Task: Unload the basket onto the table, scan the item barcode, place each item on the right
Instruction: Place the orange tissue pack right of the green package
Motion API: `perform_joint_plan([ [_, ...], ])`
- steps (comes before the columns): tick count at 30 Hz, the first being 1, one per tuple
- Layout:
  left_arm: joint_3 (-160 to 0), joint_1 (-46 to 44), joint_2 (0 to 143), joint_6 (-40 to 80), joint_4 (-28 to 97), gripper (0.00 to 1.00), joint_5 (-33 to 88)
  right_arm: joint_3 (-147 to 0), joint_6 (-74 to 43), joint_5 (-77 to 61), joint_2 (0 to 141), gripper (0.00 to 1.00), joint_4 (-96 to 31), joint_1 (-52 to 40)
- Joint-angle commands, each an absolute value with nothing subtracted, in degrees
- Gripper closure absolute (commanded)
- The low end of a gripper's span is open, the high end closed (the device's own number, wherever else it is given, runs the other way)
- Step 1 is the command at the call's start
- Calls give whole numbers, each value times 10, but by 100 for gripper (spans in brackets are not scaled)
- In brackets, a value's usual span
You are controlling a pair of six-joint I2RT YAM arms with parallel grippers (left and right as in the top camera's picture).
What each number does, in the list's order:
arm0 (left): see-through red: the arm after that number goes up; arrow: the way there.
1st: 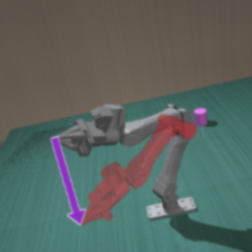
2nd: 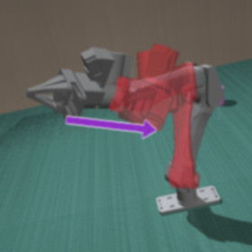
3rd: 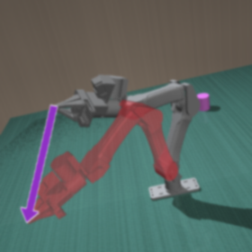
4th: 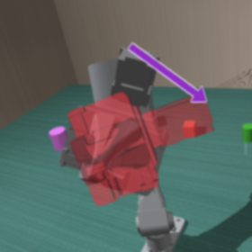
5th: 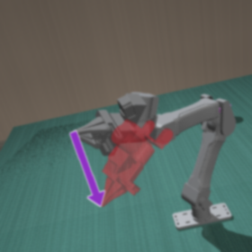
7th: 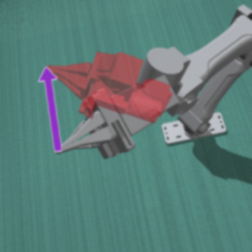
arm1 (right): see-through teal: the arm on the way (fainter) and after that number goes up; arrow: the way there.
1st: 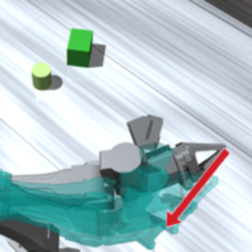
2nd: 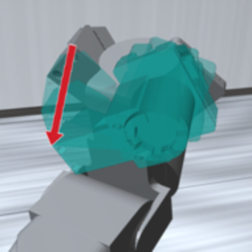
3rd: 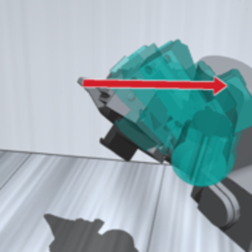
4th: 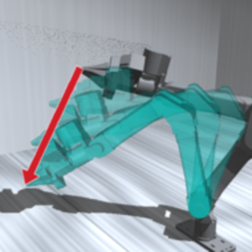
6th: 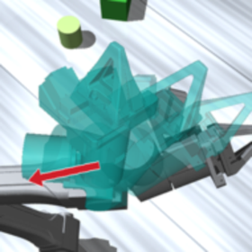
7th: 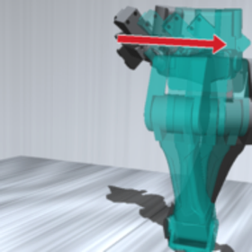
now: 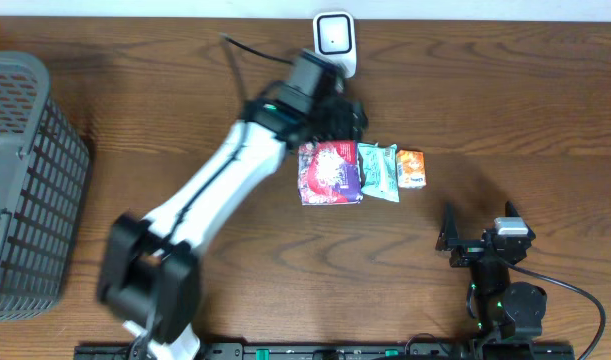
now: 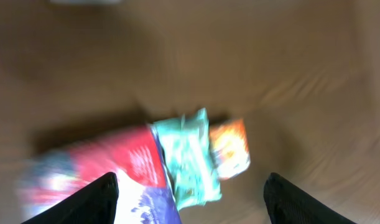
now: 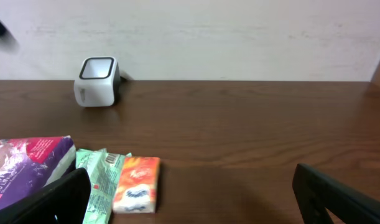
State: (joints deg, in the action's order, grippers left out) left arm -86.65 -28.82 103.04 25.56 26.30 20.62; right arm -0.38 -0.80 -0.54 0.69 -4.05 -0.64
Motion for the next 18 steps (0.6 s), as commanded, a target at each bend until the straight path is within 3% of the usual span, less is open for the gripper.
perform_joint_plan([
  [1, -892, -218, 934, 253, 254, 25, 199, -3, -3, -10, 4, 1, -43, -7],
  [4, -892, -146, 882, 252, 253, 25, 198, -3, -3, -10, 4, 1, -43, -7],
  [8, -893, 20, 814, 252, 242, 25, 196, -3, -3, -10, 4, 1, -43, -7],
  [18, -892, 331, 803, 252, 315, 25, 88, -3, -3, -10, 4, 1, -43, -7],
])
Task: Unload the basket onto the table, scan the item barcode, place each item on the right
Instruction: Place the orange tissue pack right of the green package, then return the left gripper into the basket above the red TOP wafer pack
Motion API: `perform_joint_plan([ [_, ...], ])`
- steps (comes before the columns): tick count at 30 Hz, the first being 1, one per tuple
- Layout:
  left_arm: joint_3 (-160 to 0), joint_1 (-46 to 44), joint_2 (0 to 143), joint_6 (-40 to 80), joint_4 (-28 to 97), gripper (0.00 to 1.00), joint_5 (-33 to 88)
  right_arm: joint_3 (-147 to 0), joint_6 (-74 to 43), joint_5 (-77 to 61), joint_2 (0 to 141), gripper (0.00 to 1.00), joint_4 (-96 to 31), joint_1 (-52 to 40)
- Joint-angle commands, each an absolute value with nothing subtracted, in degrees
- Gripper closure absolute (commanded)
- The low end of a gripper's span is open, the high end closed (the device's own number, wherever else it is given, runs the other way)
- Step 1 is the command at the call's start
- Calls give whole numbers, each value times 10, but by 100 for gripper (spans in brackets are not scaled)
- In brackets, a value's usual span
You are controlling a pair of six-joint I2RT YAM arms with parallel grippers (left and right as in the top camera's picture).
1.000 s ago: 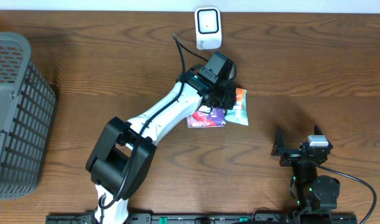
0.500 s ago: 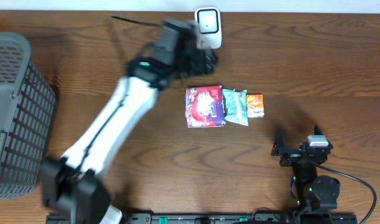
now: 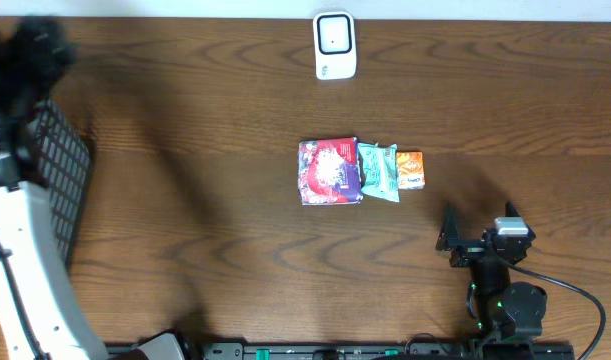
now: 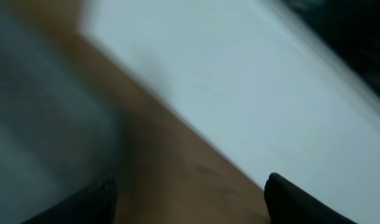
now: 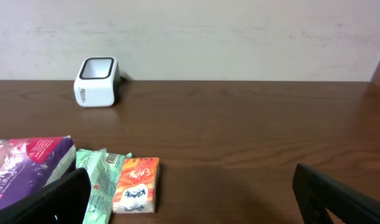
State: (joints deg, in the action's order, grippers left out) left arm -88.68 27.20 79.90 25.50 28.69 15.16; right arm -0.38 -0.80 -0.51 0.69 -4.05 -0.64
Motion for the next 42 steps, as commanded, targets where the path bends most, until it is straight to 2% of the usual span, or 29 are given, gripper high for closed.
perform_joint_plan([
  [1, -892, 354, 809, 251, 337, 25, 50, -3, -3, -10, 4, 1, -43, -7],
  [5, -889, 407, 840, 246, 401, 24, -88, -3, -3, -10, 4, 1, -43, -7],
  [7, -886, 422, 861, 189, 411, 24, -117, -3, -3, -10, 4, 1, -43, -7],
  [14, -884, 430, 944, -87, 394, 24, -121, -3, -3, -10, 4, 1, -43, -7],
  [22, -884, 457, 1042, -290, 408, 25, -131, -3, -3, -10, 4, 1, -43, -7],
  [27, -884, 497, 1079, -330, 398, 27, -131, -3, -3, -10, 4, 1, -43, -7],
  [28, -884, 509, 1086, -330, 394, 31, -126, -3, -3, -10, 4, 1, -43, -7],
  [31, -884, 543, 1106, -342, 390, 37, -74, -3, -3, -10, 4, 1, -43, -7],
  [36, -883, 592, 1147, -394, 394, 37, 47, -3, -3, -10, 4, 1, -43, -7],
  [42, -883, 599, 1177, -461, 382, 37, 43, -3, -3, -10, 4, 1, -43, -7],
])
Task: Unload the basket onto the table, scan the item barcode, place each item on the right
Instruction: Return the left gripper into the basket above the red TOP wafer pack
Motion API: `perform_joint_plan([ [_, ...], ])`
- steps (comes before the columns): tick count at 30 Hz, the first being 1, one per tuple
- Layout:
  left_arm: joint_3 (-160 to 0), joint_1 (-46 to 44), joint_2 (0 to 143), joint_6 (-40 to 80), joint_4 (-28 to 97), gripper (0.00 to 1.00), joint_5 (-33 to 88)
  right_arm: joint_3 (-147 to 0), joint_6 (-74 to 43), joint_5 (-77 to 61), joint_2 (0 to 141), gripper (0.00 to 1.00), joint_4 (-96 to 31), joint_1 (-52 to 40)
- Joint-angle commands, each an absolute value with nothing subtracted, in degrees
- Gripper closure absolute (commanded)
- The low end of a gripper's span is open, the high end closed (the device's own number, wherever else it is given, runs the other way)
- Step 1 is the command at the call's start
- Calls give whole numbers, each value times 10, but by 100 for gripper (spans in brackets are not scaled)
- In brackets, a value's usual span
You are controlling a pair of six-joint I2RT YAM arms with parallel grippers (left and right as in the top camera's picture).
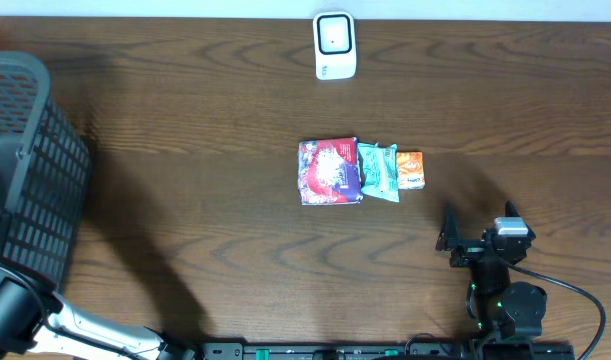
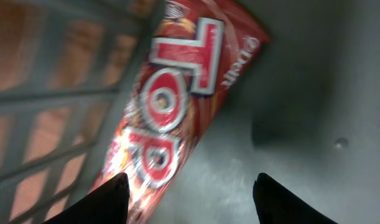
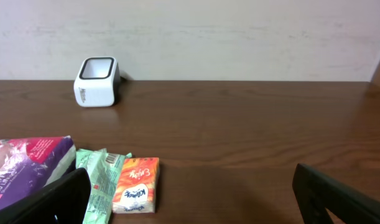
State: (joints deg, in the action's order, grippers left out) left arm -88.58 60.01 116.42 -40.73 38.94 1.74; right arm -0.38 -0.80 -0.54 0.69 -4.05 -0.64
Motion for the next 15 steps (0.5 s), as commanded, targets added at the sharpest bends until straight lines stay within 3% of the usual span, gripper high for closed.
perform_joint_plan([
  [1, -883, 599, 1180, -461, 372, 37, 38, -3, -3, -10, 4, 1, -43, -7],
  [7, -883, 601, 1197, -461, 349, 37, 30, -3, -3, -10, 4, 1, -43, -7],
  [15, -882, 615, 1242, -461, 367, 54, 30, -3, -3, -10, 4, 1, -43, -7],
])
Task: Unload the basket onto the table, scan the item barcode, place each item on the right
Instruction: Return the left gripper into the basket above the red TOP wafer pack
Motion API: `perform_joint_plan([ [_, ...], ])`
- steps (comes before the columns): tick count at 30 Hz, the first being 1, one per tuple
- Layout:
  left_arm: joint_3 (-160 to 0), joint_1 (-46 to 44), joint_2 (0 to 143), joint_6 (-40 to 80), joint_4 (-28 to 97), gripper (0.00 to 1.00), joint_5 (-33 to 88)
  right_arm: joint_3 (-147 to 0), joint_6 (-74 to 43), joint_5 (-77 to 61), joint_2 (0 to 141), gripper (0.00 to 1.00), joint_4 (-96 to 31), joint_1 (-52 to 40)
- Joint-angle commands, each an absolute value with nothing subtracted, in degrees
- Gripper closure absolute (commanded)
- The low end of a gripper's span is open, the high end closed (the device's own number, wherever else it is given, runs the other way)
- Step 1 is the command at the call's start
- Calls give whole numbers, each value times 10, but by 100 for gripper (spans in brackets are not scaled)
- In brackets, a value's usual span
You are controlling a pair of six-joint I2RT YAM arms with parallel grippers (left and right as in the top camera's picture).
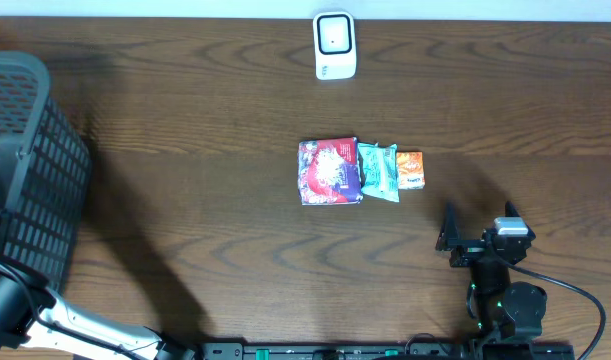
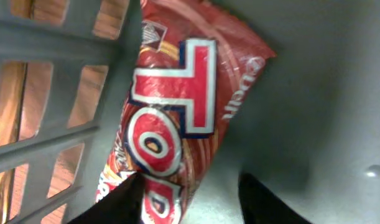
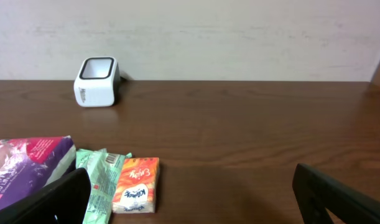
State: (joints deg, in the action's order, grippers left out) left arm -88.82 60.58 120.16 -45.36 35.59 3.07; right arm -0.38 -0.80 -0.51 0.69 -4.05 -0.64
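Inside the grey basket (image 2: 339, 93) a red snack bag (image 2: 177, 106) printed "TOP" lies against the lattice wall. My left gripper (image 2: 188, 200) hangs open just over the bag's near end, one fingertip (image 2: 118, 202) above the bag and the other above the basket floor. The overhead view shows only the left arm (image 1: 13, 305) by the basket; its gripper is hidden. The white scanner (image 1: 334, 45) stands at the table's far edge. My right gripper (image 3: 196, 208) rests open near the front right, holding nothing.
In a row at mid-table lie a purple and red bag (image 1: 328, 172), a green packet (image 1: 377, 171) and an orange tissue pack (image 1: 410, 168). The basket (image 1: 30, 170) fills the far left of the table. A wall rises behind the scanner (image 3: 96, 81).
The left wrist camera has shifted over the red bag, which now reaches under one fingertip. The gap between the left fingers has narrowed a little. The right arm has not moved.
My left gripper was open above the three packets at mid-table, near the scanner. It was then at the far left over the basket. Half a second ago it was inside the basket above the red bag, and now it hangs closer over that bag.
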Motion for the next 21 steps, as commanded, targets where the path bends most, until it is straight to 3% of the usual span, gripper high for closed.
perform_joint_plan([
  [1, -882, 616, 1244, -460, 369, 55, 30, -3, -3, -10, 4, 1, -43, -7],
  [3, -882, 616, 1245, -460, 372, 67, 30, -3, -3, -10, 4, 1, -43, -7],
  [5, -882, 616, 1244, -456, 373, 92, 30, -3, -3, -10, 4, 1, -43, -7],
  [15, -882, 591, 1174, -355, 374, 93, 130, -3, -3, -10, 4, 1, -43, -7],
  [21, -882, 574, 1039, -258, 319, 93, 448, -3, -3, -10, 4, 1, -43, -7],
])
